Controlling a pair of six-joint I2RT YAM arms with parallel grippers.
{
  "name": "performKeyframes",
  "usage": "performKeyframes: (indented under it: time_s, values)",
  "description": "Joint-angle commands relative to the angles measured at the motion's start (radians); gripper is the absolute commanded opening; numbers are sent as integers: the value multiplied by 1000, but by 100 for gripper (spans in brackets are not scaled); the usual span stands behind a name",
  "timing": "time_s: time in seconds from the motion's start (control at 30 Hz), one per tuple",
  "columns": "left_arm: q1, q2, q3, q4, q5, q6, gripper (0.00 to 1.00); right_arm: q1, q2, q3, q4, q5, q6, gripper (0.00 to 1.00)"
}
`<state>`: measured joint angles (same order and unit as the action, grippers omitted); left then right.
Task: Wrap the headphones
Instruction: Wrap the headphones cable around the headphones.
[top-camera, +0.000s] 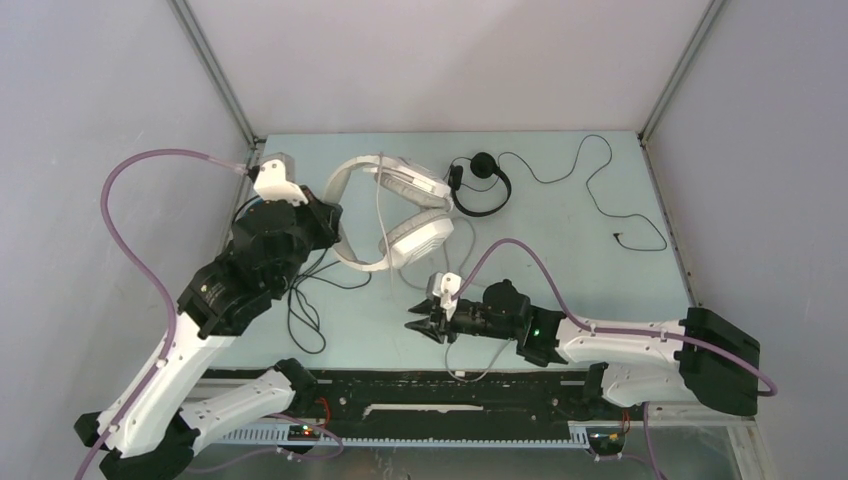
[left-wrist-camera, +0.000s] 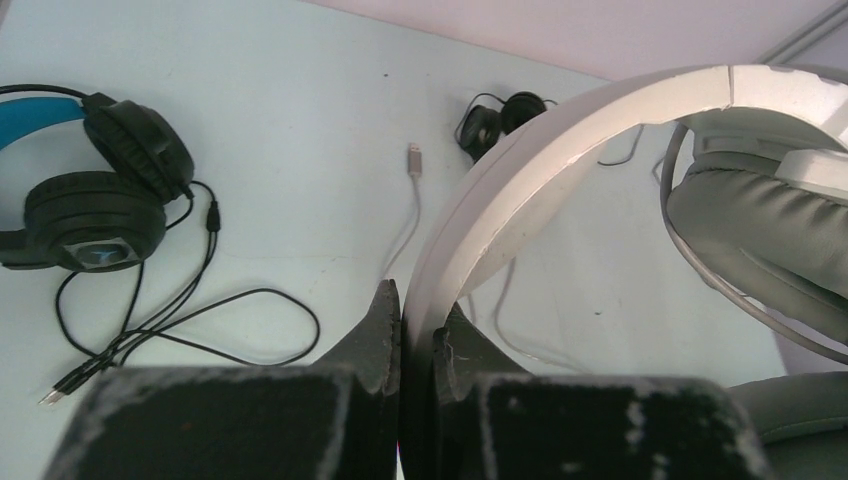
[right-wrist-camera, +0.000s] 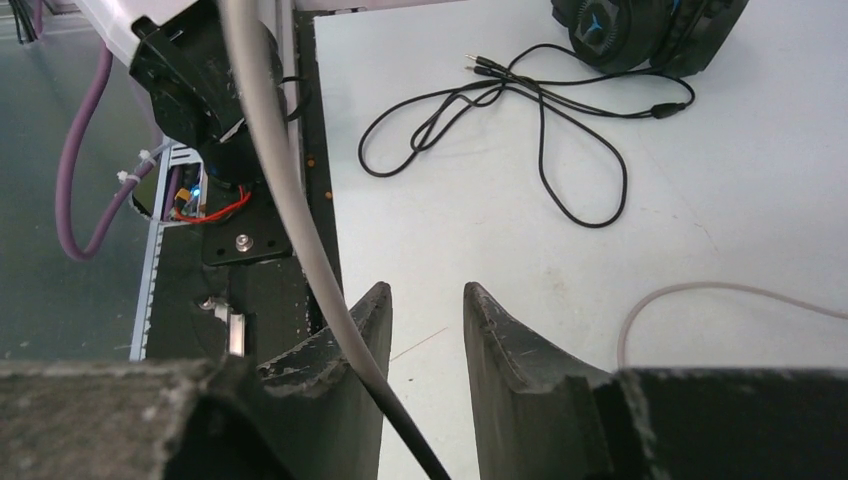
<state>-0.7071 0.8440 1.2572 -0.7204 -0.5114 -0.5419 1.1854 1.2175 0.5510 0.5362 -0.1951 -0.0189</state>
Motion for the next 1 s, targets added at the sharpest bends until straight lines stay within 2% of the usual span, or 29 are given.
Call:
performKeyframes:
  time_s: [0.0, 0.13, 0.27, 0.37, 0.5, 0.97]
  values:
    - [4, -6, 92, 96, 71, -79, 0, -17, 18, -37, 116, -60, -13, 35]
    - [7, -14, 90, 116, 115, -101, 0, -19, 45, -78, 158, -39, 13, 31]
    - [14, -25, 91, 134, 162, -129, 0, -17, 88, -110, 214, -15, 65, 17]
    - [18, -34, 99, 134, 175, -137, 0, -17, 110, -148, 277, 8, 96, 13]
    - [35, -42, 113, 125, 203, -145, 0, -17, 130, -170, 303, 28, 113, 0]
    - [122, -66, 94, 168, 397, -248, 0, -57, 133, -206, 318, 7, 149, 0]
